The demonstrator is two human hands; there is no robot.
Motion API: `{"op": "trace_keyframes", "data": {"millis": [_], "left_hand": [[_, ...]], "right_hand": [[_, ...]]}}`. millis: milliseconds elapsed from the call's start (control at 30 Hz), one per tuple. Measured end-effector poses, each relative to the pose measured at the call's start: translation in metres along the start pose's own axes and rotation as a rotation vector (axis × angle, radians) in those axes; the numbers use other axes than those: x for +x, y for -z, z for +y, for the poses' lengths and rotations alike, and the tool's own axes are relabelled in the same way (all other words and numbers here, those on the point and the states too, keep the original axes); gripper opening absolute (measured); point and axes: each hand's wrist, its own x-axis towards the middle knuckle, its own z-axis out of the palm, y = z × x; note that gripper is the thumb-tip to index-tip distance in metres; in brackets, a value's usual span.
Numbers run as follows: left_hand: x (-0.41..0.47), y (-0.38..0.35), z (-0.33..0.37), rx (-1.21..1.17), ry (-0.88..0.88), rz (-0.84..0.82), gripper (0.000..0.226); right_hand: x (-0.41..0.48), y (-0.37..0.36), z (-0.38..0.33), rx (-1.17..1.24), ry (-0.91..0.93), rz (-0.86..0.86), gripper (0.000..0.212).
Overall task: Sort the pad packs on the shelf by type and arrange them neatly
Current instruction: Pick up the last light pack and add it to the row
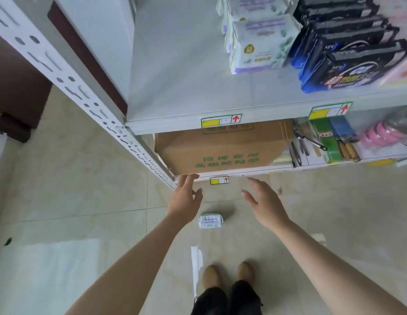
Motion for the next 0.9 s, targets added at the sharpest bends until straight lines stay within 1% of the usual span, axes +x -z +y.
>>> {"op": "trace_keyframes", "data": {"millis": [167, 300, 400, 600, 700, 800, 900], "left_hand": [[-0.003, -0.062, -0.043, -0.085, 0.172, -0.036, 0.029], [0.001, -0.113, -0.092, -0.101, 0.32, -0.068, 0.029], [0.008, -0.152, -0.131, -0.119, 0.413, -0.061, 0.028], [0.032, -0.232, -0.206, -0.102, 0.48, -0.098, 0.026], [0.045, -0.273, -0.243, -0.079, 0.522, -0.141, 0.031], [0.059, -0.318, -0.28, -0.063, 0.596, -0.182, 0.041], [0.072, -0.351, -0.303, -0.092, 0.661, -0.202, 0.051]], "right_hand": [[0.002, -0.049, 0.052, 0.044, -0.09, -0.04, 0.047], [0.012, -0.104, 0.101, 0.068, -0.166, -0.102, 0.047], [0.023, -0.148, 0.138, 0.054, -0.199, -0.158, 0.048], [0.051, -0.235, 0.201, 0.065, -0.247, -0.234, 0.046], [0.068, -0.281, 0.228, 0.092, -0.275, -0.28, 0.049], [0.09, -0.33, 0.252, 0.147, -0.354, -0.31, 0.051], [0.114, -0.363, 0.269, 0.212, -0.456, -0.332, 0.056]]}}
